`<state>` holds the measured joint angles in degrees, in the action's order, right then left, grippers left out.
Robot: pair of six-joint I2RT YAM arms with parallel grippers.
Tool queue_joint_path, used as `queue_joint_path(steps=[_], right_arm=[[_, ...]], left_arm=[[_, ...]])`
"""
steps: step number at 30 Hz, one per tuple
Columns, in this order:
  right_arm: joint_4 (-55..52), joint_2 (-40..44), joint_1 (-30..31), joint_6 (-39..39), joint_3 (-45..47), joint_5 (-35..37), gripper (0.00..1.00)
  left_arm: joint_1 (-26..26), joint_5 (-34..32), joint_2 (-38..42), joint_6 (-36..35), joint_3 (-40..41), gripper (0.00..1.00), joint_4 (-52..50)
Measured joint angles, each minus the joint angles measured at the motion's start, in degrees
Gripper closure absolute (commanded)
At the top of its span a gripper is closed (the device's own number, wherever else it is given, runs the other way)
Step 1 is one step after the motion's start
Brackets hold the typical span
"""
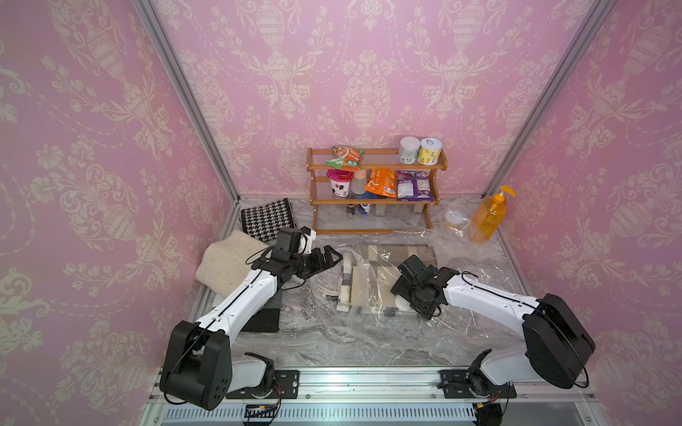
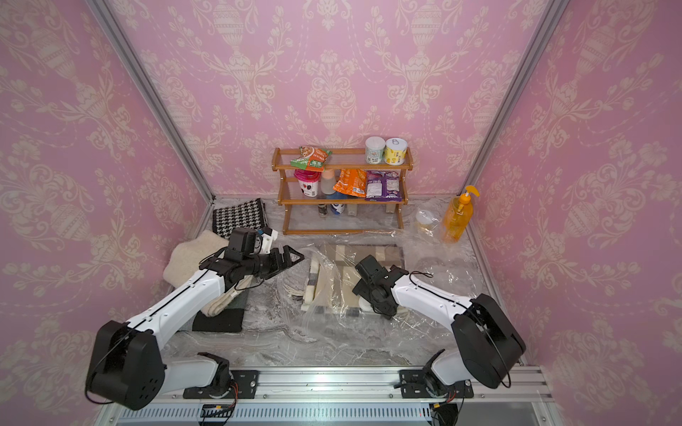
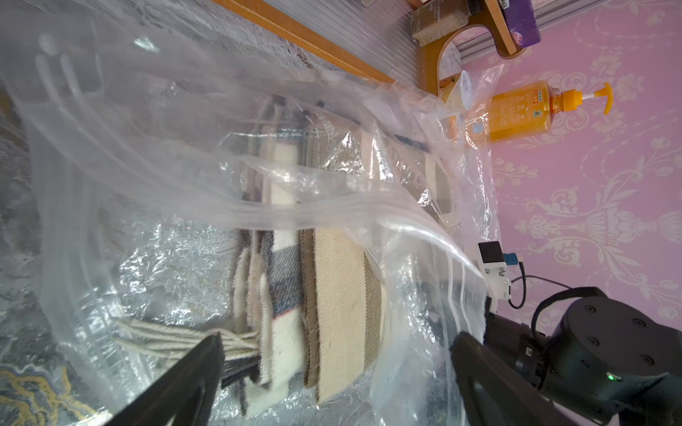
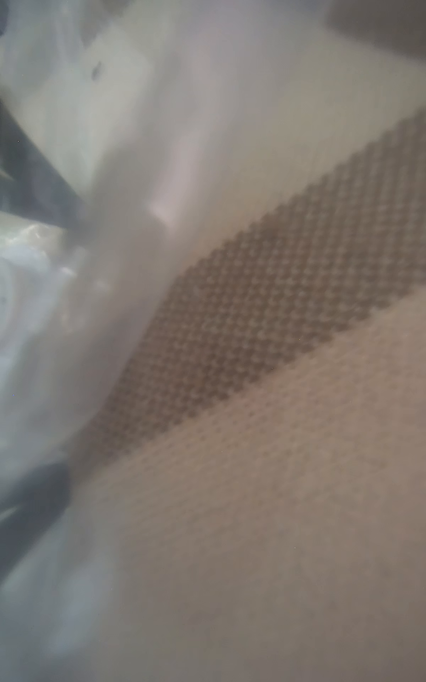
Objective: Take the scarf out of the vacuum bag
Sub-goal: Adjust the vacuum bag at the center of the board.
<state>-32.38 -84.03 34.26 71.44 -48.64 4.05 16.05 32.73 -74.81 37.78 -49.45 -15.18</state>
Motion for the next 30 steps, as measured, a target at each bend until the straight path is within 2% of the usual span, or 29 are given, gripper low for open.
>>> queue_joint_path(steps=[6, 12, 16, 21, 26, 30], right_arm=[[-3.1, -3.4, -3.6, -7.9, -5.7, 0.6, 0.0], [-5.8, -0.7, -1.7, -13.1, -7.0, 1.9, 0.0], [-9.0, 3.4, 4.3, -17.4, -10.2, 4.2, 0.0], [-15.0, 4.2, 13.6, -21.8, -22.1, 9.8, 0.0], [-21.3, -0.8, 22.1, -24.4, -34.4, 16.7, 0.0], [-24.3, -5.4, 25.4, -24.7, -39.1, 20.0, 0.0]], left_arm=[[0.0, 0.0, 0.2, -0.6, 0.0, 0.01, -0.3], [0.0, 0.0, 0.2, -0.9, 0.0, 0.01, -0.3], [0.0, 0.0, 0.2, -1.1, 0.0, 0.01, -0.4], [-0.1, -1.1, 0.4, -1.5, 0.1, 0.01, -1.2], [-0.7, -2.0, 1.8, -1.5, 0.8, 0.01, -1.2], [-0.9, -2.0, 1.8, -1.5, 0.9, 0.01, -1.2]])
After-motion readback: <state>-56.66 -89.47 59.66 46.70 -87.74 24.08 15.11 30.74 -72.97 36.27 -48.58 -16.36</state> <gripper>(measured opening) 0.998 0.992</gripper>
